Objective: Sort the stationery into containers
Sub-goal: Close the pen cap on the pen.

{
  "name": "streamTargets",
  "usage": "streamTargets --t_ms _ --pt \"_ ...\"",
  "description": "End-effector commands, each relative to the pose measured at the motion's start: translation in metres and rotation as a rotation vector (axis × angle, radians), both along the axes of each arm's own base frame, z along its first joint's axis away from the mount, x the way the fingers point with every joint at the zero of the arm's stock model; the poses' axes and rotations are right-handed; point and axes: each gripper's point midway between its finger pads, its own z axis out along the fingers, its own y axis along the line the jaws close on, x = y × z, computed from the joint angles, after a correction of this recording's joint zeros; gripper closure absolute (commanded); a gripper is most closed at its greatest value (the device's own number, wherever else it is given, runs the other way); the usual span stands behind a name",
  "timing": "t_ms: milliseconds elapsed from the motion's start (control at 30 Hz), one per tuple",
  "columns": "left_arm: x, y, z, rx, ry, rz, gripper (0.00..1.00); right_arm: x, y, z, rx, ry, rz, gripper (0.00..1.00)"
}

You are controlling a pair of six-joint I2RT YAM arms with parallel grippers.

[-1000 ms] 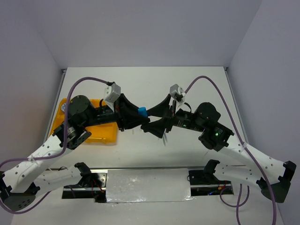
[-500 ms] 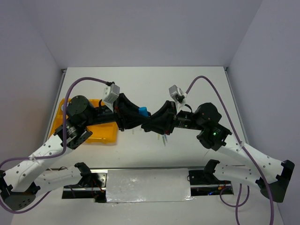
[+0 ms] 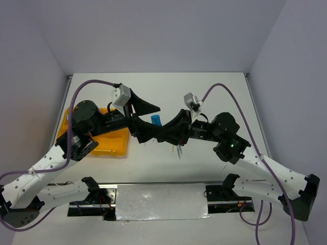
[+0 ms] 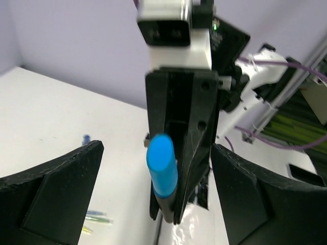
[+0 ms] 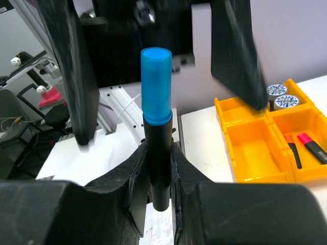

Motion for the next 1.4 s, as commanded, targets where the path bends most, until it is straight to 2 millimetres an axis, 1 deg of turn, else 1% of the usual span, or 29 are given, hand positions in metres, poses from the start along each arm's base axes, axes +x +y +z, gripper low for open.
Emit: streamTargets --t_ms 0,33,67,167,300,367,400,500,600,633,667,767,800,867,900,933,967,1000,1033,1067,1133,1167,1233,1267,1300,1333,1367 --pt "0.013 0.016 0.042 -0.06 -0.084 0.132 0.01 0.003 0.0 0.005 0.027 -0.043 -0.002 1.0" --pt "0.013 0.016 0.038 -0.039 -0.071 0.134 0.01 0.003 0.001 0.004 0.026 -0.041 0.003 1.0" --pt "0.015 0.017 0.04 -0.04 -0.075 0.145 0.01 0.002 0.001 0.003 0.024 -0.042 0.012 1.0" --pt "0.018 0.017 0.039 -0.023 -0.073 0.155 0.01 0.0 0.002 0.004 0.023 -0.042 0.031 1.0" --pt "0.012 0.016 0.044 -0.027 -0.088 0.125 0.01 -0.004 0.001 0.006 0.023 -0.053 0.048 1.0" --pt "0.009 0.015 0.044 -0.025 -0.089 0.11 0.02 -0.005 0.0 0.006 0.023 -0.054 0.055 1.0" --pt "0.008 0.015 0.042 -0.02 -0.088 0.101 0.08 -0.006 -0.001 0.007 0.025 -0.059 0.06 1.0" --pt "0.005 0.013 0.038 -0.012 -0.084 0.083 0.16 -0.007 -0.003 0.008 0.029 -0.067 0.062 1.0" --pt "0.0 0.013 0.034 -0.009 -0.081 0.059 0.19 -0.008 -0.004 0.012 0.029 -0.079 0.066 1.0" --pt "-0.001 0.012 0.033 -0.009 -0.077 0.052 0.23 -0.008 -0.004 0.013 0.029 -0.081 0.069 1.0" --pt "-0.004 0.012 0.033 -0.014 -0.074 0.034 0.29 -0.007 -0.004 0.014 0.028 -0.081 0.065 1.0" --pt "-0.007 0.01 0.033 -0.017 -0.07 0.018 0.39 -0.007 -0.004 0.016 0.03 -0.086 0.063 1.0" --pt "-0.006 0.009 0.031 -0.014 -0.062 0.014 0.41 -0.006 -0.004 0.018 0.033 -0.092 0.062 1.0" --pt "-0.006 0.007 0.025 0.004 -0.034 0.007 0.5 -0.005 -0.003 0.021 0.034 -0.097 0.061 1.0" --pt "-0.004 0.005 0.02 0.015 -0.019 0.008 0.52 -0.005 -0.003 0.027 0.038 -0.107 0.062 1.0" --pt "-0.001 0.005 0.016 0.023 -0.005 0.02 0.57 -0.005 -0.002 0.028 0.037 -0.111 0.065 1.0" --pt "0.0 0.005 0.012 0.031 0.005 0.025 0.71 -0.004 -0.001 0.033 0.039 -0.117 0.067 1.0" --pt "0.001 0.005 0.008 0.036 0.018 0.029 0.77 -0.004 -0.001 0.037 0.041 -0.129 0.065 1.0" --pt "0.001 0.005 0.007 0.034 0.02 0.033 0.85 -0.003 -0.001 0.039 0.042 -0.136 0.062 1.0" --pt "0.002 0.006 0.005 0.036 0.027 0.038 1.0 -0.001 -0.001 0.045 0.048 -0.148 0.057 1.0" --pt "0.0 0.006 0.001 0.037 0.054 0.037 1.0 0.001 -0.002 0.053 0.055 -0.186 0.051 1.0" --pt "-0.001 0.006 -0.006 0.045 0.078 0.028 1.0 0.002 -0.004 0.066 0.078 -0.231 0.045 1.0" --pt "-0.006 0.003 -0.016 0.049 0.133 -0.003 1.0 0.0 -0.006 0.079 0.096 -0.282 0.07 1.0" --pt "-0.013 0.001 -0.029 0.058 0.173 -0.04 1.0 0.005 -0.009 0.096 0.116 -0.317 0.057 1.0" --pt "-0.015 0.001 -0.036 0.065 0.19 -0.048 1.0 0.007 -0.009 0.104 0.123 -0.331 0.06 1.0" --pt "-0.017 0.001 -0.043 0.074 0.204 -0.054 1.0 0.004 -0.01 0.109 0.126 -0.352 0.092 1.0" --pt "-0.022 0.002 -0.055 0.089 0.225 -0.065 1.0 -0.001 -0.014 0.129 0.157 -0.391 0.105 1.0"
